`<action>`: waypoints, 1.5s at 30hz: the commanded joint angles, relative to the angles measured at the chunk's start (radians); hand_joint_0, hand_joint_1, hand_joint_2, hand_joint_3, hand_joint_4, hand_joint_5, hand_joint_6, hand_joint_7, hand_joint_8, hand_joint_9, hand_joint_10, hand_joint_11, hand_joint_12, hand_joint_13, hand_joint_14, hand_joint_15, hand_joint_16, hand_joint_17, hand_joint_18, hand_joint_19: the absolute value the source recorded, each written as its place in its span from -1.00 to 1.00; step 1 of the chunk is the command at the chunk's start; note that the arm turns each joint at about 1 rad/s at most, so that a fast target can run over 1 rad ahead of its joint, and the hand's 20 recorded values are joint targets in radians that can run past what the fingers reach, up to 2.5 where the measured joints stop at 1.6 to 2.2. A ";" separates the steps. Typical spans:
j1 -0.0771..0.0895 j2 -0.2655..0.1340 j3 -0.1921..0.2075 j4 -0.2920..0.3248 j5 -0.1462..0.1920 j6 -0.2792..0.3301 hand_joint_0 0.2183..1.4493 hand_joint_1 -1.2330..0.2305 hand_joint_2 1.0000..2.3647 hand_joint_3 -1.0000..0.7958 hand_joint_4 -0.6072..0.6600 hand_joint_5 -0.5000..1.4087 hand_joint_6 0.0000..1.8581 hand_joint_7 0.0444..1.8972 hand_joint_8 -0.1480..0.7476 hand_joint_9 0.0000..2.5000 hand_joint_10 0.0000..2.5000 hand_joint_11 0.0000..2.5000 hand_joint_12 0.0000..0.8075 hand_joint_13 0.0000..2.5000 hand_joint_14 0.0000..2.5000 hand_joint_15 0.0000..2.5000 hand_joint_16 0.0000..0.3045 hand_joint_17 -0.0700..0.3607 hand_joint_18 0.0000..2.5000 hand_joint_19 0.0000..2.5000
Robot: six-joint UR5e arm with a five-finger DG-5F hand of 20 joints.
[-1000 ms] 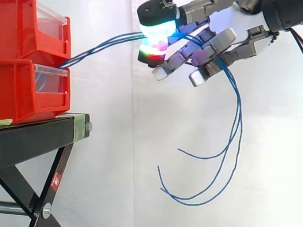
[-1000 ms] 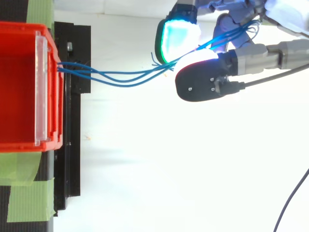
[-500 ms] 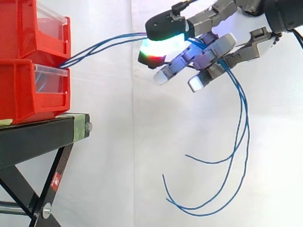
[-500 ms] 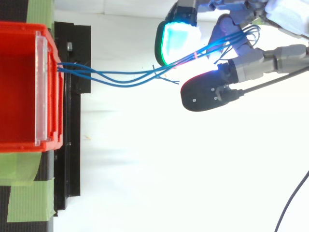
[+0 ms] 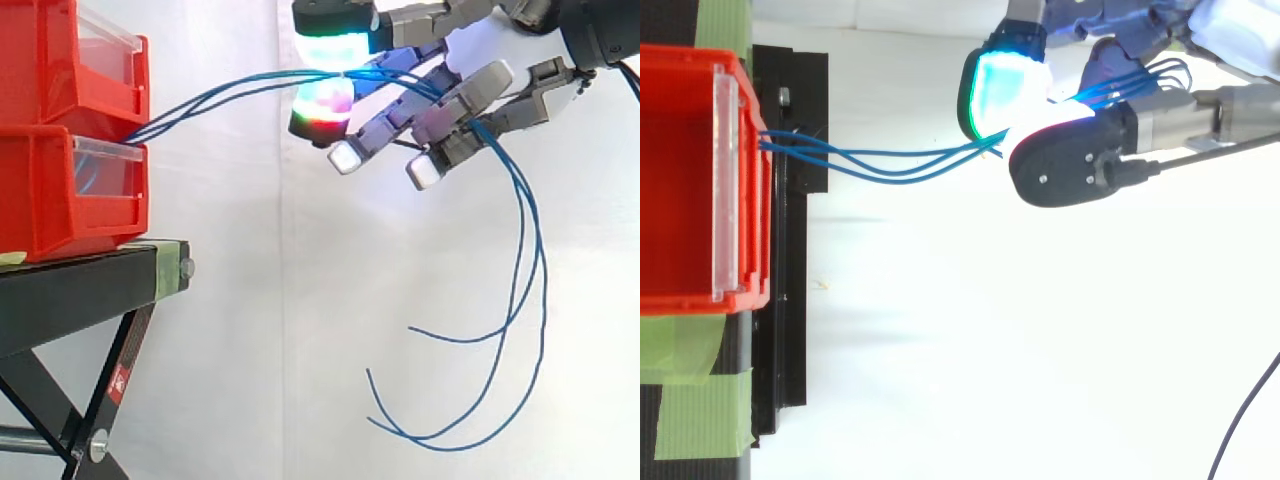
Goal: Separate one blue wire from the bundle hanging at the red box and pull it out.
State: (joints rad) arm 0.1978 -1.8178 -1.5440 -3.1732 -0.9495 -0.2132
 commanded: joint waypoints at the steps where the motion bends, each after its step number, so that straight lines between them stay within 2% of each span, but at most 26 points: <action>1: 0.000 0.000 -0.001 -0.001 0.000 0.000 -0.31 -0.16 -0.99 -0.35 0.09 -0.73 -0.11 0.03 0.06 -0.33 -0.99 -0.11 -0.33 -0.01 1.00 -0.68 -0.66 -0.13 -0.20 -0.21; 6: 0.000 0.000 -0.001 -0.001 0.000 0.000 -0.29 -0.20 -0.98 -0.26 0.13 -0.72 -0.10 0.03 0.06 -0.30 -0.99 -0.07 -0.31 0.00 1.00 -0.66 -0.66 -0.13 -0.18 -0.22; 12: 0.000 0.000 -0.001 0.001 0.000 0.000 -0.36 -0.19 -1.00 -0.44 0.16 -0.73 -0.10 0.04 0.06 -0.30 -0.99 -0.06 -0.30 -0.01 1.00 -0.66 -0.65 -0.13 -0.19 -0.22; 21: 0.000 0.000 0.001 0.001 0.000 0.000 -0.58 -0.09 -1.00 -0.44 0.26 -0.74 -0.09 -0.01 0.15 -0.33 -0.99 -0.08 -0.20 0.01 1.00 -0.70 -0.60 -0.03 -0.17 -0.24; 24: 0.000 0.000 0.001 0.002 0.000 0.000 -0.60 -0.15 -1.00 -0.44 0.27 -0.74 -0.09 -0.01 0.16 -0.34 -0.99 -0.07 -0.17 0.01 1.00 -0.71 -0.59 -0.02 -0.18 -0.25; 28: 0.000 0.000 0.001 0.001 0.000 0.000 -0.63 -0.34 -1.00 -0.44 0.26 -0.75 -0.09 -0.01 0.16 -0.40 -0.99 0.00 -0.14 -0.01 1.00 -0.73 -0.58 0.00 -0.22 -0.25; 35: 0.002 0.000 0.001 0.002 0.000 0.000 -0.52 -0.51 -1.00 -0.44 0.20 -0.75 -0.10 0.03 0.07 -0.46 -0.99 0.05 -0.20 -0.09 1.00 -0.69 -0.62 -0.08 -0.29 -0.24; 40: 0.002 0.000 0.001 0.004 0.000 0.000 -0.33 -0.50 -1.00 -0.44 0.17 -0.75 -0.09 0.04 0.02 -0.46 -0.99 0.06 -0.26 -0.10 1.00 -0.67 -0.66 -0.13 -0.31 -0.22; 45: 0.002 0.000 -0.001 0.002 0.000 0.000 -0.25 -0.47 -1.00 -0.41 0.12 -0.74 -0.07 0.02 0.02 -0.45 -0.99 0.06 -0.28 -0.10 1.00 -0.67 -0.66 -0.14 -0.30 -0.23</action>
State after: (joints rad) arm 0.1995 -1.8178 -1.5438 -3.1698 -0.9496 -0.2132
